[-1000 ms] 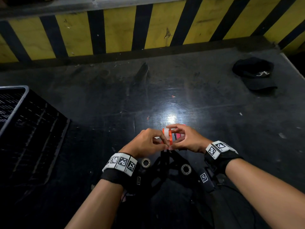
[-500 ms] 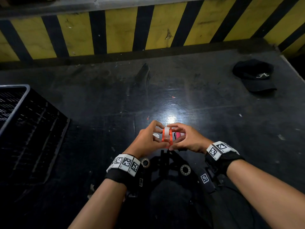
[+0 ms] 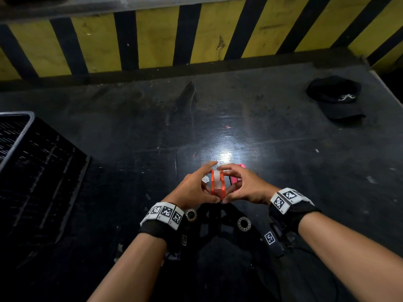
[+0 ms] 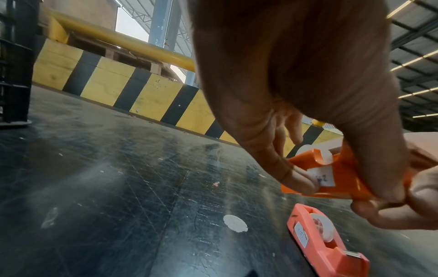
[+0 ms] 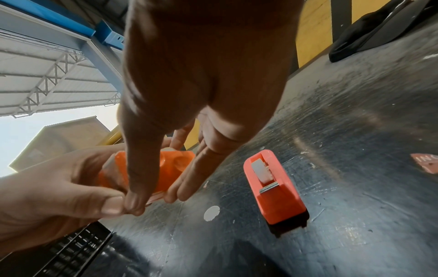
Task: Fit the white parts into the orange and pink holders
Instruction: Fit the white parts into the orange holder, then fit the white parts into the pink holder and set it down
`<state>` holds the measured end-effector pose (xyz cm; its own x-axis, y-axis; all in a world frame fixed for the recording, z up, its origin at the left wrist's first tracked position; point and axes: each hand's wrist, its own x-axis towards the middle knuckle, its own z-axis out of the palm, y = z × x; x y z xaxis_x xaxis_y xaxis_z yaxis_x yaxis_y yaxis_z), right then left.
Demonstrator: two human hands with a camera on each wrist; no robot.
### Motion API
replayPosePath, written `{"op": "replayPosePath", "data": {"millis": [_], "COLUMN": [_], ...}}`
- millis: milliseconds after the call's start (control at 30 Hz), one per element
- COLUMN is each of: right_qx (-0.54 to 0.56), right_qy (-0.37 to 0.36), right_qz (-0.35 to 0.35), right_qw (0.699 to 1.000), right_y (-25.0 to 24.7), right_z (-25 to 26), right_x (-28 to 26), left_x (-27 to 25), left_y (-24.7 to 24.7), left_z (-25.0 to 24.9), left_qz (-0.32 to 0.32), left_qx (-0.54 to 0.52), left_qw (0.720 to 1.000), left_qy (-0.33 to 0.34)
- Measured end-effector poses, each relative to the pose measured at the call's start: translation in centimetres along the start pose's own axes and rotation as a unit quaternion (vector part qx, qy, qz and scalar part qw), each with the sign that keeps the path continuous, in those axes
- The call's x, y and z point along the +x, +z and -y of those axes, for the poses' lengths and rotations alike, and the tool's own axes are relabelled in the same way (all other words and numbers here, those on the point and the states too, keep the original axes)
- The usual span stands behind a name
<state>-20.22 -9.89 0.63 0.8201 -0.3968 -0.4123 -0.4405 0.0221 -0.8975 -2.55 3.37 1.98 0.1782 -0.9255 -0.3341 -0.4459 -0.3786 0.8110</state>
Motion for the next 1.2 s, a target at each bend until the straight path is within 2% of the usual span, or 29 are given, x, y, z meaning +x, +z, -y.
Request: {"op": "replayPosePath", "data": {"millis": [133,233,300,333,500,567,700,867,1033,1100,1200], "right_qx": [-0.010,-0.142,-0.173,-0.194,-0.332,-0.335,-0.340,-0.343,-0.312,-0.317,-0.321], "right_qy": [-0.009,-0.033,-0.029,-0.021,0.049,0.053,0.015,0.021,0.000,-0.015,-0.025], "right_qz": [0.032,-0.049,-0.100,-0.105,-0.038,-0.053,-0.113,-0.126,-0.136,-0.139,-0.139], "right_qw": [0.999,0.988,0.979,0.975,0.941,0.939,0.934,0.931,0.940,0.938,0.937], "right_y": [-0.3,-2.1,-3.5,-4.1,-4.9,-4.5,-3.9,-4.0,-3.5,-3.1,-2.9], "right_z": [-0.1,0.0,-0.2,-0.7,-4.6,-5.9,-7.2,-7.4,-5.6,-4.8,-4.1], "right_x": [0.7,2.0,2.5,2.9,4.1,4.3,4.5,4.3,4.1,4.1,4.1], "left_x": [1.1,2.4,3.3,3.8,5.7,6.1,6.2,5.9,7.2,7.9,8.4], "left_y": [-0.4,-0.4,0.0,0.3,2.0,2.6,3.4,3.0,2.2,2.4,3.0], "left_z": [1.0,1.9,2.7,3.1,5.3,6.0,6.9,6.6,3.3,1.7,0.3], "left_qz": [-0.004,-0.024,-0.035,-0.039,-0.050,-0.057,-0.075,-0.054,-0.125,-0.116,-0.084], "left_qx": [0.017,0.019,0.024,0.033,0.108,0.119,0.131,0.182,0.198,0.232,0.275], "left_qw": [1.000,1.000,0.999,0.999,0.993,0.991,0.988,0.981,0.970,0.962,0.955], "left_qy": [0.006,-0.004,-0.005,-0.004,-0.016,-0.019,-0.021,-0.028,0.073,0.090,0.075]}}
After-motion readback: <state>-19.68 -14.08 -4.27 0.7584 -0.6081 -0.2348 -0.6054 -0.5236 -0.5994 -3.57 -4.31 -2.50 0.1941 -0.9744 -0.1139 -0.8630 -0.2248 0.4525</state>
